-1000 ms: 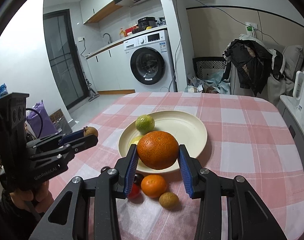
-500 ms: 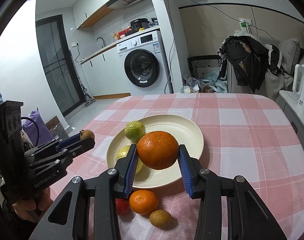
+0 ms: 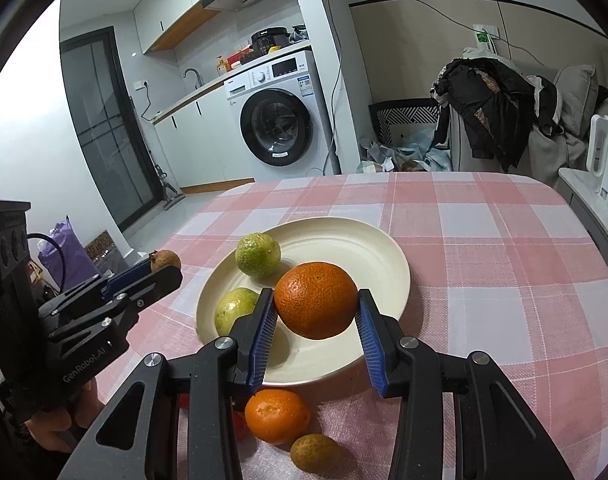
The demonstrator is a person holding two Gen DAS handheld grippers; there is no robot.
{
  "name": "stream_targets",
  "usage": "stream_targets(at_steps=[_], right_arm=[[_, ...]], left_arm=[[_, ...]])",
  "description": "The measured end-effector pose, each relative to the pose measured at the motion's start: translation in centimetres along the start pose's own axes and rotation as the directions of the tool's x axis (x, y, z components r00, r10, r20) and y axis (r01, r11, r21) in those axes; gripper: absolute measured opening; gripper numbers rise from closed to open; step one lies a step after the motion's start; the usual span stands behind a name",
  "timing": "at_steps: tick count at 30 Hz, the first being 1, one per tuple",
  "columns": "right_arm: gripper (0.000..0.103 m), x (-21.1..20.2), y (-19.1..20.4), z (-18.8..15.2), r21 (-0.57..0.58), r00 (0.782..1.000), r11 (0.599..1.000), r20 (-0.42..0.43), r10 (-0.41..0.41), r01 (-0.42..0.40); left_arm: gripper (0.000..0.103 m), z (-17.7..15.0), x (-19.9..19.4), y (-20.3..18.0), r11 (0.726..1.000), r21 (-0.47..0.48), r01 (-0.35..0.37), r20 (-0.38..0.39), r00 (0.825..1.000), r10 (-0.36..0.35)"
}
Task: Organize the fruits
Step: 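Carry the orange to the plate with the right tool while the left tool carries the pear there, then open both tools on the plate and withdraw them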
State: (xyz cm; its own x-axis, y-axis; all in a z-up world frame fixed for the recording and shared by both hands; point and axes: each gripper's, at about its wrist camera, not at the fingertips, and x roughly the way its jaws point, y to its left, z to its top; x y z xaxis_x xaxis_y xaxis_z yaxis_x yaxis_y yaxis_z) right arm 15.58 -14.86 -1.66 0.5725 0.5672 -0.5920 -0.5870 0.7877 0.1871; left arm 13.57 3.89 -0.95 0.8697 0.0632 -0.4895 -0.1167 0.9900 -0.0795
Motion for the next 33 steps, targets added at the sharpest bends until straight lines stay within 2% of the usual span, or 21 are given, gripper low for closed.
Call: stream_targets(at_steps=[5,12,14,16,18,20,21,23,25,27,30,31,33], right_arm=[[0.041,0.9,0.1,-0.2,-0.022,0.999,0.999,-0.027,-0.045,0.045],[0.041,1.5,-0.2,-0.4,-0.014,0.997,0.998,-0.052,-0.059,0.058],[0.044,1.7,-0.2,-0.4,-0.013,0.996,0.998,-0.061,-0.063,0.063],[0.051,1.5,-0.2,-0.4,-0.013,0.996,0.998,-0.052,-0.068,0.067],[0.052,1.2,-0.3,-0.3,-0.008,0.997,0.997,-0.037,-0.071,0.070],[0.054,0.9,-0.4,-0.2,-0.005,0.997,0.997,-0.031,-0.077,0.077],[0.059,0.7,-0.4,-0.2,-0.006,0.996,0.997,-0.029,-0.081,0.081],[0.069,0.4,-0.4,-0.2,-0.013,0.996,0.996,-0.022,-0.087,0.087],[0.082,0.0,-0.3,-0.2,-0.021,0.996,0.996,-0.018,-0.092,0.092],[0.090,-0.3,-0.2,-0.2,-0.030,0.995,0.995,-0.019,-0.098,0.097],[0.100,-1.0,0.3,-0.3,-0.052,0.994,0.993,-0.014,-0.105,0.104],[0.102,-1.3,0.4,-0.4,-0.061,0.994,0.993,-0.017,-0.104,0.103],[0.102,-1.7,0.8,-0.5,-0.080,0.995,0.992,-0.020,-0.096,0.094]], left_arm=[[0.024,-0.1,0.4,-0.1,1.000,0.006,0.003,-0.010,1.000,-0.003],[0.024,-0.2,0.5,-0.1,1.000,0.001,-0.002,-0.008,1.000,0.002],[0.025,-0.2,0.5,0.0,1.000,-0.003,-0.003,-0.003,1.000,0.003],[0.026,-0.3,0.4,0.1,1.000,-0.009,-0.010,0.003,1.000,0.010],[0.032,-0.4,0.3,0.2,1.000,-0.019,0.001,-0.005,1.000,-0.001],[0.049,-0.5,-0.3,0.3,1.000,-0.018,0.001,-0.001,1.000,-0.001],[0.054,-0.5,-0.6,0.2,1.000,-0.011,-0.005,0.010,1.000,0.005],[0.074,-0.5,-1.6,0.0,1.000,-0.001,-0.015,0.030,0.999,0.015],[0.084,-0.5,-2.6,-0.1,1.000,0.002,-0.013,0.051,0.999,0.013],[0.085,-0.6,-3.7,-0.2,1.000,0.005,-0.010,0.062,0.998,0.009],[0.095,-0.7,-5.1,-0.2,1.000,0.014,-0.014,0.068,0.998,0.013],[0.102,-0.8,-5.7,-0.3,1.000,0.016,-0.017,0.074,0.997,0.016],[0.102,-1.0,-6.9,-0.4,1.000,0.022,-0.018,0.091,0.996,0.016]])
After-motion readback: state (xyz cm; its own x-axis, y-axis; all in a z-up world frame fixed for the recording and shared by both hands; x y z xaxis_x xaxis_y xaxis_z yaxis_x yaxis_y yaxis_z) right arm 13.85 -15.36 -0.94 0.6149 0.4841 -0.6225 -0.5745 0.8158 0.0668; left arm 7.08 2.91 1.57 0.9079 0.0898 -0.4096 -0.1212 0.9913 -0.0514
